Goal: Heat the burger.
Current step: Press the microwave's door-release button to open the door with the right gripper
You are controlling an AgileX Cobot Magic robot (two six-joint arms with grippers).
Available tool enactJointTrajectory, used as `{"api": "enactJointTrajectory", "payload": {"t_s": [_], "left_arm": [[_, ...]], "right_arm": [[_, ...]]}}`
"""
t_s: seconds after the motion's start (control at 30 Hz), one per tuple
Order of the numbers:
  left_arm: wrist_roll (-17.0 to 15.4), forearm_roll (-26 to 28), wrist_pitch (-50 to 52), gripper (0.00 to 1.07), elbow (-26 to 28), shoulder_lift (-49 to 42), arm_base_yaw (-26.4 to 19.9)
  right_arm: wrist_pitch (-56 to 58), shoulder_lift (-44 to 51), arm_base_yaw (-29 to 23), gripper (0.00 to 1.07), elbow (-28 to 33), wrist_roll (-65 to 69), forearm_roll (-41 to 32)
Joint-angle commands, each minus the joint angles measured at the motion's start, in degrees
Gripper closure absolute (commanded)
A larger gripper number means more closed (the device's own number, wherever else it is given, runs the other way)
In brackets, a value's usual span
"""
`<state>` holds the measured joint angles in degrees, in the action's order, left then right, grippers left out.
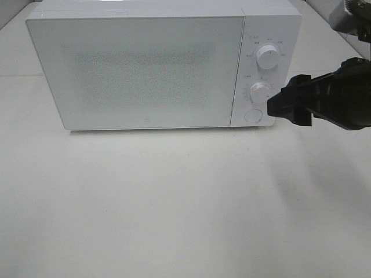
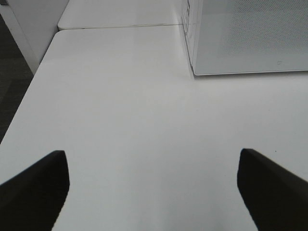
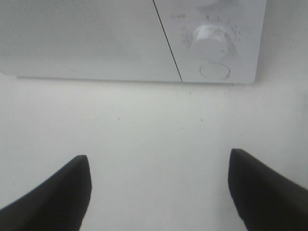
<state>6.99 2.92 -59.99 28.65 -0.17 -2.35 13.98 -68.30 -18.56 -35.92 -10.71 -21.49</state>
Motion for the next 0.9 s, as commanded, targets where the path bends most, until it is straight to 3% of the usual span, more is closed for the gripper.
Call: {"api": "enactJointTrajectory", "payload": {"t_s": [0.03,0.3,0.57,0.9], "left_arm": [[0.0,0.0,0.57,0.17,-0.17,-1.43,-0.17],[0.0,0.0,0.57,0.17,-0.17,-1.43,-0.17],[0.0,0.0,0.57,0.17,-0.17,-1.43,-0.17],[0.0,0.0,0.57,0.17,-0.17,-1.43,-0.17]], "right_arm": [[11.63,1.03,2.92,0.31,-3.09,5.5,8.02],[27.56,2.69,3.27,0.31,-4.35,15.47,22.12],[37.13,5.79,3.27,0.31,-4.3,16.62,25.78],[42.34,29.45,3.32,0.31,-4.3,16.62,28.48]]}}
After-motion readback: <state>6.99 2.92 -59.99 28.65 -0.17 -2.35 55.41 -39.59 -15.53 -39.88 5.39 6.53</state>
